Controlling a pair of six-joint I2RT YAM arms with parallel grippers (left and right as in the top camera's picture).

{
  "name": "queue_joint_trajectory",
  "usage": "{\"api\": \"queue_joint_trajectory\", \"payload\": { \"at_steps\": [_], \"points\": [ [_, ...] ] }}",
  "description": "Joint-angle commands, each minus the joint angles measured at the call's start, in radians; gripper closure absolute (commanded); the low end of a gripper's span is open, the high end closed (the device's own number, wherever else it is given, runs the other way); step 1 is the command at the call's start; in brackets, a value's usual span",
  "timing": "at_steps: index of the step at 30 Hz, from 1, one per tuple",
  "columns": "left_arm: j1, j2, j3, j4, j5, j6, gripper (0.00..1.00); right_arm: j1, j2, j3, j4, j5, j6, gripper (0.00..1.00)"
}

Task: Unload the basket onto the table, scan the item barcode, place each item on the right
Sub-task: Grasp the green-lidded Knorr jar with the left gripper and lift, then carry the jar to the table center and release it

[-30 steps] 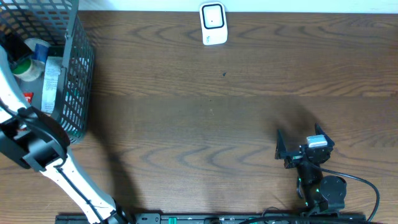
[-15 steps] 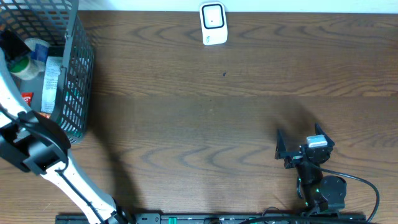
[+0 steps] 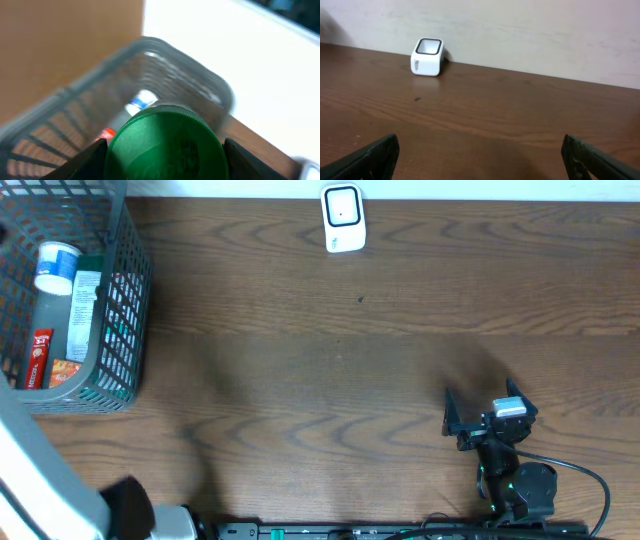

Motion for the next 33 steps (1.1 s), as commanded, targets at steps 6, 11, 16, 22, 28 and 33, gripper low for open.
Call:
{"api": "queue_joint_trajectory", "payload": {
  "at_steps": [6, 11, 16, 22, 28, 33],
  "points": [
    [-0.41, -0.09, 0.011, -0.241, 0.043, -0.062, 0.47, -0.008, -0.004, -0.001, -0.004, 0.002, 0.005, 0.01],
    [-0.686, -0.049, -0.035, -0.372, 0.042, -0.073, 0.47, -0.008, -0.004, -0.001, -0.004, 0.002, 0.005, 0.01],
    [-0.908, 0.003, -0.199, -0.397, 0.042, -0.077, 0.47, -0.008, -0.004, -0.001, -0.004, 0.002, 0.005, 0.01],
    [-1.065, 0.098, -0.385, -0.336, 0.043, -0.106, 0.47, -0.008, -0.004, -0.001, -0.004, 0.002, 0.005, 0.01],
    [-1.173, 0.232, -0.484, -0.26, 0.178, -0.05, 0.47, -0.008, -0.005, -0.001, -0.004, 0.002, 0.005, 0.01],
    [-1.194, 0.333, -0.509, -0.217, 0.343, 0.026, 0.47, -0.008, -0.004, -0.001, -0.004, 0.002, 0.005, 0.01]
  ]
}}
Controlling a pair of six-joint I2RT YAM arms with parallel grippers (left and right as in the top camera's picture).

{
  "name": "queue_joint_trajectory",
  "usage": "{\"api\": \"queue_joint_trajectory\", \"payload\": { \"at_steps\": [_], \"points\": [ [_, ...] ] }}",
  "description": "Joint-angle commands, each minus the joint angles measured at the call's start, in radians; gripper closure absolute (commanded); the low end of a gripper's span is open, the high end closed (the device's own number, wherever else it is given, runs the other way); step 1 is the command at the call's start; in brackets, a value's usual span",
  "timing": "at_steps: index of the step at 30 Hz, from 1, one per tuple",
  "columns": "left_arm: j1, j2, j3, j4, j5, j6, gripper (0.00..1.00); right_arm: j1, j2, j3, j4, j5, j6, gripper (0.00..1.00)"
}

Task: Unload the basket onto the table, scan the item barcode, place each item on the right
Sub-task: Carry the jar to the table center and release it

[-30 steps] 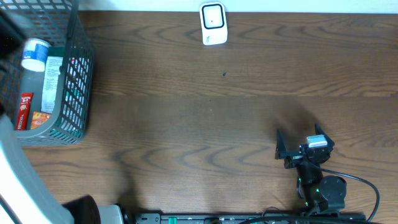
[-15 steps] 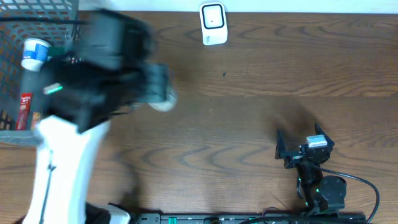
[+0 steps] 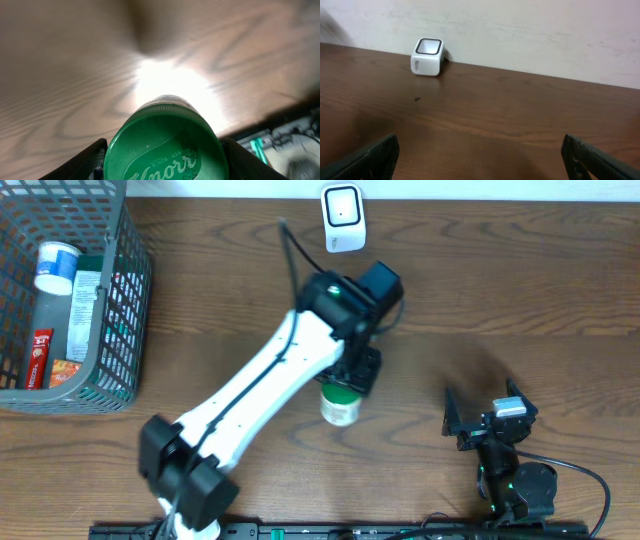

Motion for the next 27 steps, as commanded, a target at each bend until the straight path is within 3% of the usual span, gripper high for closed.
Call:
{"api": "queue_joint_trajectory", "payload": {
  "at_steps": [1, 14, 27],
  "points": [
    [-0.003, 0.068, -0.012, 0.018, 0.18, 0.089, 0.47, -0.008, -0.004, -0.001, -0.004, 0.001, 0.005, 0.01],
    [-0.003, 0.254, -0.013, 0.103, 0.325, 0.209, 0.47, -0.008, -0.004, -0.001, -0.004, 0.001, 0.005, 0.01],
    [-0.003, 0.307, -0.083, 0.229, 0.347, 0.264, 0.47, -0.008, -0.004, -0.001, -0.004, 0.001, 0.005, 0.01]
  ]
}}
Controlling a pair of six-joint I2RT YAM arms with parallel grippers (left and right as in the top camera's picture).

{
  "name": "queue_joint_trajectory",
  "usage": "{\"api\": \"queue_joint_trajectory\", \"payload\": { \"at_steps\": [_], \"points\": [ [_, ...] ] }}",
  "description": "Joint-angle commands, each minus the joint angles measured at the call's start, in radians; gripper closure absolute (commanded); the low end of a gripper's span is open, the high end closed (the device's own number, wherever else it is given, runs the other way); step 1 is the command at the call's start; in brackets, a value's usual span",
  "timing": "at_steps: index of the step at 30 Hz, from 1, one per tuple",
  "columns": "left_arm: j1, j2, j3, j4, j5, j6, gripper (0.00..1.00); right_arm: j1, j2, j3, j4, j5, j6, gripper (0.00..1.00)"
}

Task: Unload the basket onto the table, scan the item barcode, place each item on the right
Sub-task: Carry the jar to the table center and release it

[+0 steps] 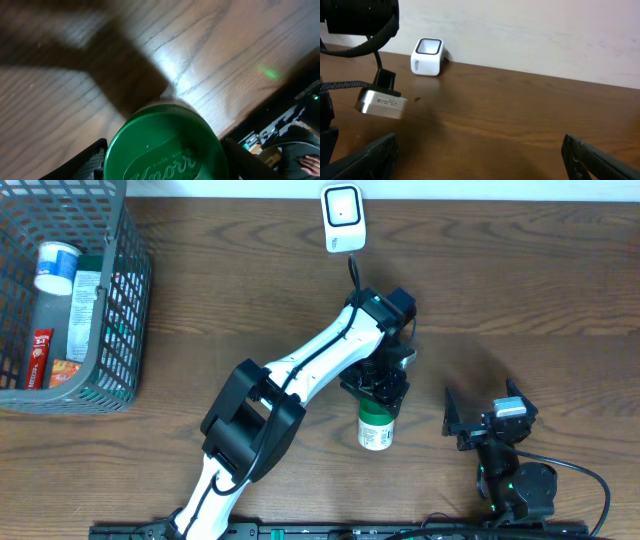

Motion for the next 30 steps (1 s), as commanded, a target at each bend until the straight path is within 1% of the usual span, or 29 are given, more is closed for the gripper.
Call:
{"api": "queue_joint_trajectory", "payload": {
  "at_steps": [1, 3, 4, 7, 9, 13, 17, 19, 27, 30],
  "points": [
    [0.003, 0.005, -0.037, 0.042, 0.022, 0.029, 0.46, -0.008, -0.004, -0.001, -0.004, 0.001, 0.005, 0.01],
    [0.003, 0.005, -0.063, 0.074, 0.022, 0.029, 0.45, -0.008, -0.004, -0.001, -0.004, 0.001, 0.005, 0.01],
    [0.003, 0.005, -0.077, 0.091, 0.022, 0.029, 0.39, -0.008, -0.004, -0.001, -0.004, 0.001, 0.005, 0.01],
    [0.003, 0.005, -0.118, 0.135, 0.015, 0.029, 0.31, -0.008, -0.004, -0.001, -0.004, 0.001, 0.005, 0.01],
    [0.003, 0.005, -0.127, 0.148, -0.019, 0.029, 0.22, -0.008, -0.004, -0.001, -0.004, 0.001, 0.005, 0.01],
    [0.003, 0.005, -0.127, 0.163, -0.062, 0.028, 0.16, -0.008, -0.004, -0.001, -0.004, 0.001, 0.005, 0.01],
    [0.003, 0.005, -0.127, 0.181, -0.065, 0.029, 0.12, -0.008, -0.004, -0.001, -0.004, 0.001, 0.005, 0.01],
    [0.003, 0.005, -0.126, 0.19, -0.065, 0.029, 0.09, -0.008, -0.004, -0.001, -0.004, 0.001, 0.005, 0.01],
    [0.005, 0.003, -0.087, 0.203, -0.069, 0.028, 0.08, -0.008, -0.004, -0.001, -0.004, 0.001, 0.005, 0.01],
    [0.01, 0.002, -0.055, 0.202, -0.127, 0.027, 0.08, -0.008, -0.004, -0.001, -0.004, 0.001, 0.005, 0.01]
  ]
}}
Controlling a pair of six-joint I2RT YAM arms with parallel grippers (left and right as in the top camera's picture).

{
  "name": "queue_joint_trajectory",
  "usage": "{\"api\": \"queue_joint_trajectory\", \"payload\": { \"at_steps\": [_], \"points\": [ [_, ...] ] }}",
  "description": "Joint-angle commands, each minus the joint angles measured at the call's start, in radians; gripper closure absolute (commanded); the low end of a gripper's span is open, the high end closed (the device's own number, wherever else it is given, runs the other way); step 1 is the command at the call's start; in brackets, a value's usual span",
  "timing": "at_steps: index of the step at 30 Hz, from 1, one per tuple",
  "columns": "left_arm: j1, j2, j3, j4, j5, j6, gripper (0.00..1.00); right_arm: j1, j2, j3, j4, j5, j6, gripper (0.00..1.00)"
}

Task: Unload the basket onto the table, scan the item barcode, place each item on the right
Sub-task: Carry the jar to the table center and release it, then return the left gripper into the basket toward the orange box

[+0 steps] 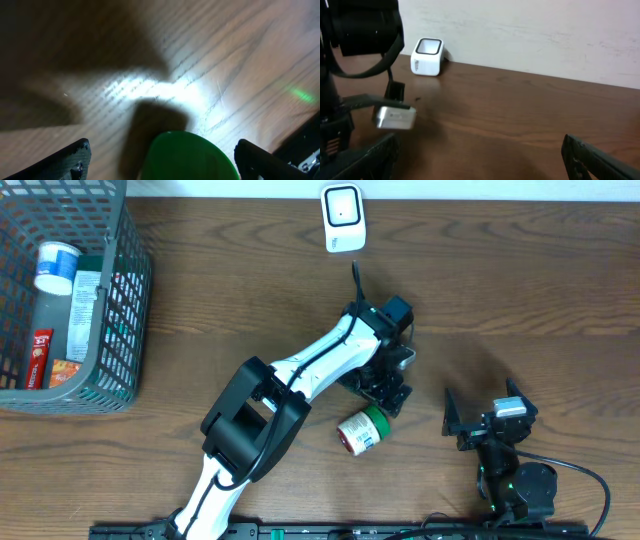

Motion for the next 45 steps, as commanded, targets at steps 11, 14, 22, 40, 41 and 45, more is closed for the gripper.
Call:
{"api": "queue_joint_trajectory", "payload": {
  "at_steps": [11, 14, 22, 40, 41, 45],
  "points": [
    [0.095, -0.117, 0.125, -0.036, -0.24, -0.113, 0.11, -0.008, -0.004, -0.001, -0.004, 0.002, 0.005, 0.01],
    [0.147, -0.208, 0.152, -0.079, -0.341, -0.122, 0.2, -0.008, -0.004, -0.001, -0.004, 0.002, 0.005, 0.01],
    [0.431, -0.52, 0.365, -0.112, -0.443, -0.175, 0.2, -0.008, -0.004, -0.001, -0.004, 0.002, 0.005, 0.01],
    [1.237, -0.514, 0.462, -0.256, -0.443, -0.246, 0.12, -0.008, -0.004, -0.001, -0.004, 0.002, 0.005, 0.01],
    [1.246, -0.493, 0.462, -0.282, -0.443, -0.246, 0.12, -0.008, -0.004, -0.001, -0.004, 0.002, 0.005, 0.01],
    [1.274, -0.381, 0.462, -0.361, -0.444, -0.246, 0.12, -0.008, -0.004, -0.001, -0.004, 0.002, 0.005, 0.01]
  ]
}}
